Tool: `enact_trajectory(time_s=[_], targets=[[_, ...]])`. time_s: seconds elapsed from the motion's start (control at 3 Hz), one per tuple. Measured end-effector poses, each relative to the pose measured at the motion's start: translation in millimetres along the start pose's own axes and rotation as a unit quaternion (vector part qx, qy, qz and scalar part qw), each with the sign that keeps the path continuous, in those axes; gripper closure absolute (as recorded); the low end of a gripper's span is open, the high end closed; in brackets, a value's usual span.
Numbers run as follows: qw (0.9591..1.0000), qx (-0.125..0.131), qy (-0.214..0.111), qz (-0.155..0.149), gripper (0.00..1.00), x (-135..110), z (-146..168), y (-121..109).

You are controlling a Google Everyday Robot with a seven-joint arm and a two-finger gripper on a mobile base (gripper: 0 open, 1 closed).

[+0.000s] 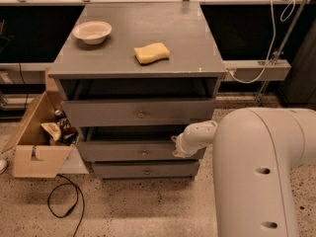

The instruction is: Open middle drawer

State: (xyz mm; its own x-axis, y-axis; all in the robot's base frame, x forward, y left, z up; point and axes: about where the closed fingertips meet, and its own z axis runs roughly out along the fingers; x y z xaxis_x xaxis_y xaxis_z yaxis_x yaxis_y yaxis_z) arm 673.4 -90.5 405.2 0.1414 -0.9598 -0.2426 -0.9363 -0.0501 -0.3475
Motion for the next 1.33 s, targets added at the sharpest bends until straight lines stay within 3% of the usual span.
enact_trajectory(time_s=[0.33, 0.67, 1.0, 1.33], targets=[[1.0000, 0.000, 0.000, 0.000, 0.96, -3.1, -4.2, -2.3], [1.0000, 0.000, 0.000, 0.000, 0.49, -5.2, -7.2, -3.9], [1.0000, 0.000, 0.000, 0.000, 0.33, -5.5, -7.8, -4.2], [1.0000, 0.000, 0.000, 0.000, 0.03, -5.5, -7.8, -4.2]])
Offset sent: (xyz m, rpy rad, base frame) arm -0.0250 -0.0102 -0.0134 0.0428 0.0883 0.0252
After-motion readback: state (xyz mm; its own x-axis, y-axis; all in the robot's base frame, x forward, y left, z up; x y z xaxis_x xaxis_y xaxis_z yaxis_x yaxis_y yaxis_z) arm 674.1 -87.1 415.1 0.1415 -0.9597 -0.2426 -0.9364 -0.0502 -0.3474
